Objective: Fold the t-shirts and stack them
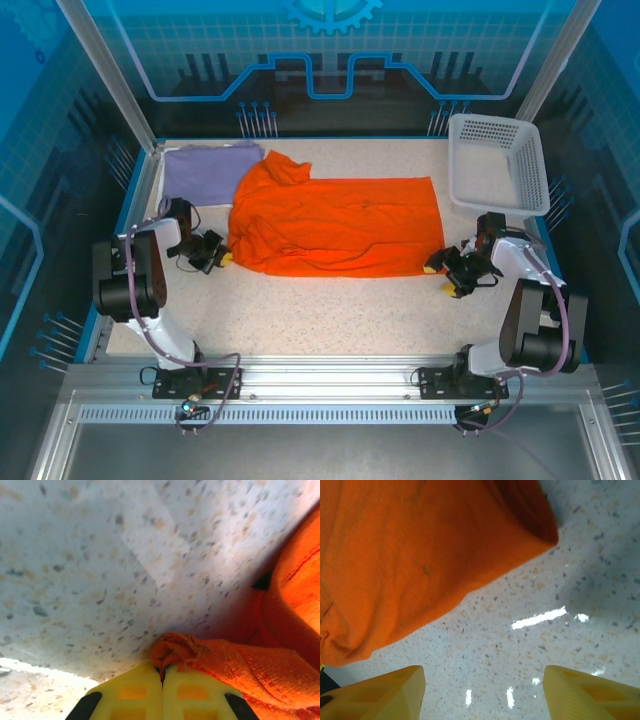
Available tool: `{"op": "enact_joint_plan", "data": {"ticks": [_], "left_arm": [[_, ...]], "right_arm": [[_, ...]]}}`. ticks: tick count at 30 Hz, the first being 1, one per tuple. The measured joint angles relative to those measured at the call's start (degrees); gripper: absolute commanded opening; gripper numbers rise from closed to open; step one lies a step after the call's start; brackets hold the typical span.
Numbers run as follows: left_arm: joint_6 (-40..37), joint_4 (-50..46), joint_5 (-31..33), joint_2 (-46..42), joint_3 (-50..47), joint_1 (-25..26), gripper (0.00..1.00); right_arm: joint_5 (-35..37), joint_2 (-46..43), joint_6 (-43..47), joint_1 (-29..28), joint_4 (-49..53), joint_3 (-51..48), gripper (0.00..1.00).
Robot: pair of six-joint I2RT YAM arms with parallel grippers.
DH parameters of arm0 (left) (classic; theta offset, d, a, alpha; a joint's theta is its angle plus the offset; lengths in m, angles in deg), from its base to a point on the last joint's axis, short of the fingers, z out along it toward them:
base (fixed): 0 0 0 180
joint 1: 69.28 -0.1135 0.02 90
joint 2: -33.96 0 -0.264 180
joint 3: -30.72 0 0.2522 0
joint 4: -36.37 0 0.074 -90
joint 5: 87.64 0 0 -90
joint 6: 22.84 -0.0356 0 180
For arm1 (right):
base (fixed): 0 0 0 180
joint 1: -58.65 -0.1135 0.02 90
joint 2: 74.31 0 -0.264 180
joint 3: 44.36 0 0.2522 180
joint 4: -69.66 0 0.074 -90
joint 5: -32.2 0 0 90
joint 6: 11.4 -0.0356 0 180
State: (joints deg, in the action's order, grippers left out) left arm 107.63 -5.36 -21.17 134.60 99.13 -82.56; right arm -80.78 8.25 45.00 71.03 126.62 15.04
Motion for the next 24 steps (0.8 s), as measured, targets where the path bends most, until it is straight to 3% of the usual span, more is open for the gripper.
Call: {"op": "enact_joint_plan", "data": {"ticks": [24], "left_arm": [[-1.53,-7.78,0.76,-10.27,0.13,0.00,0.00]], "right_arm": [[4.96,8.68,-8.41,1.55,-9.84,-0.46,0.38]]}}
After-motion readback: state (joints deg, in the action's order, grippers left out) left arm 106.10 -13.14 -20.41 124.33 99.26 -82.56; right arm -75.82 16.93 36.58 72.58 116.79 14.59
